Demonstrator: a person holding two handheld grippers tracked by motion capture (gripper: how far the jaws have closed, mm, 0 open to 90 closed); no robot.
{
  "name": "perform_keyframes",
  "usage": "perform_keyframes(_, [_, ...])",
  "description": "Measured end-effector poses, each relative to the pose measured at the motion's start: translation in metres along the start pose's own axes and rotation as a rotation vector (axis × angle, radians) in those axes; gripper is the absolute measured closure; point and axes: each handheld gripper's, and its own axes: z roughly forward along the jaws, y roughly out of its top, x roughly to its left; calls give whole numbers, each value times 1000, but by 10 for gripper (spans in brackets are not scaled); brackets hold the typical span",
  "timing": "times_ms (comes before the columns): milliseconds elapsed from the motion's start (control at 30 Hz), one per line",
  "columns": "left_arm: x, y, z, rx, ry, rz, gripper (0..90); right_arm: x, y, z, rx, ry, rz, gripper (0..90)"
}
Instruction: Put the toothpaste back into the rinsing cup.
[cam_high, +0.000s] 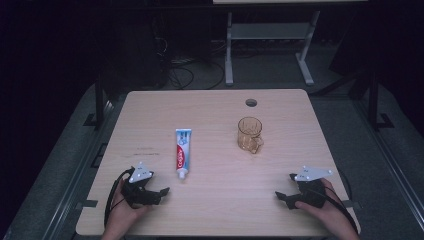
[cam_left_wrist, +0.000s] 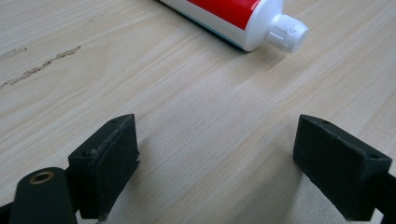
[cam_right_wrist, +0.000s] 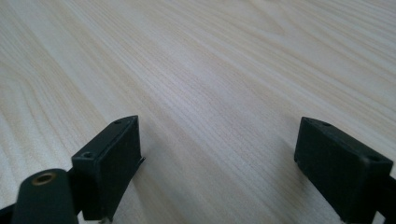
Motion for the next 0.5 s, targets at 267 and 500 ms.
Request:
perform_keyframes(267, [1,-1,-1,-6,-6,-16,137,0,0,0,0,4,-3,137])
perform_keyframes(500, [6,0,-7,-7,-15,-59,185,0,0,0,1,4,0,137])
